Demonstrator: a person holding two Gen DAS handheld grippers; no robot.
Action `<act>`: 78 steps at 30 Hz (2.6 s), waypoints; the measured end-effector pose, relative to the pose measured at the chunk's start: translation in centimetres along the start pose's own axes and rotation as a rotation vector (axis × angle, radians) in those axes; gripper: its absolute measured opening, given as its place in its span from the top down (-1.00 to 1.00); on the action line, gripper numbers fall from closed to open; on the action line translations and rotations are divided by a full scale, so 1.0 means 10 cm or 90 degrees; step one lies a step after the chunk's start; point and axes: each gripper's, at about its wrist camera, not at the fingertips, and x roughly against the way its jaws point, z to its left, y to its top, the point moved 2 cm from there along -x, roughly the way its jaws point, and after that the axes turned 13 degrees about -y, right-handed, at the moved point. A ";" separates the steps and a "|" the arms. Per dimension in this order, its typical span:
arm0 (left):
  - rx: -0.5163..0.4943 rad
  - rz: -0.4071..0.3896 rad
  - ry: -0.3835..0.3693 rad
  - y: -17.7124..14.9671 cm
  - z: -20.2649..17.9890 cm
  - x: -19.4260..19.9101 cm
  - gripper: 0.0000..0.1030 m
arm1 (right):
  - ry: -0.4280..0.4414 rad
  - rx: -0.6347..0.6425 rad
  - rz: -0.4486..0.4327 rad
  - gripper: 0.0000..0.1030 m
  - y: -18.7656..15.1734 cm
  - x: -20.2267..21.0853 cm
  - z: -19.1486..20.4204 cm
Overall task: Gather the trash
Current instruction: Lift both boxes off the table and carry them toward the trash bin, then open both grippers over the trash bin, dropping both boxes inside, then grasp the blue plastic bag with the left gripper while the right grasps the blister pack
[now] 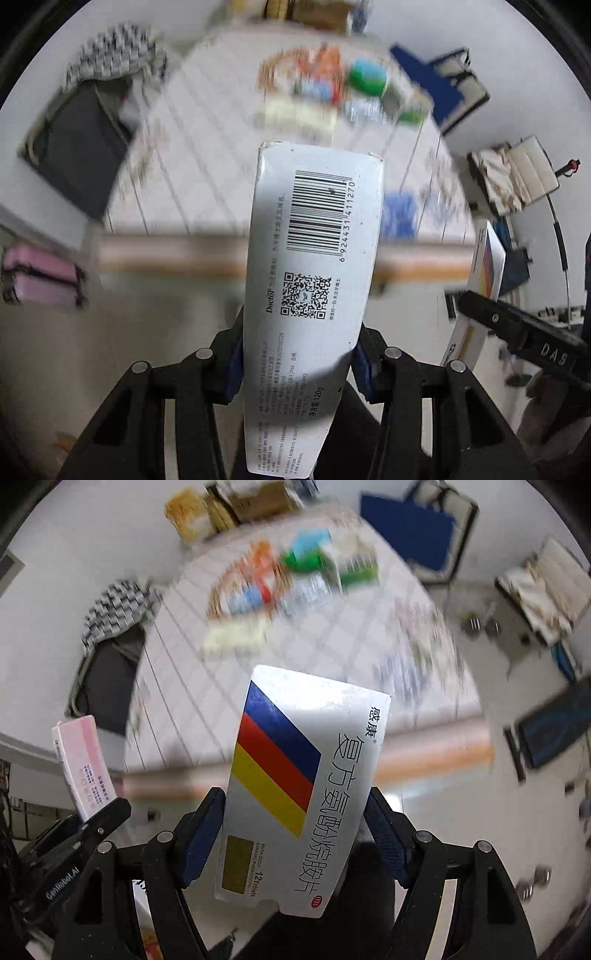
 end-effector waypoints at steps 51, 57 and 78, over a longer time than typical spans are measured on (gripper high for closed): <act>0.074 0.144 0.156 -1.26 1.46 -2.36 -0.83 | -0.145 0.082 0.169 -0.96 -1.83 -3.60 -0.02; 0.047 0.114 0.149 -1.16 1.07 -1.81 -0.83 | -0.155 0.094 0.135 -0.96 -1.71 -2.72 0.05; -0.017 -0.025 0.141 -0.01 0.03 -0.18 -0.83 | -0.093 -0.062 0.054 -0.96 -0.72 -0.05 -0.05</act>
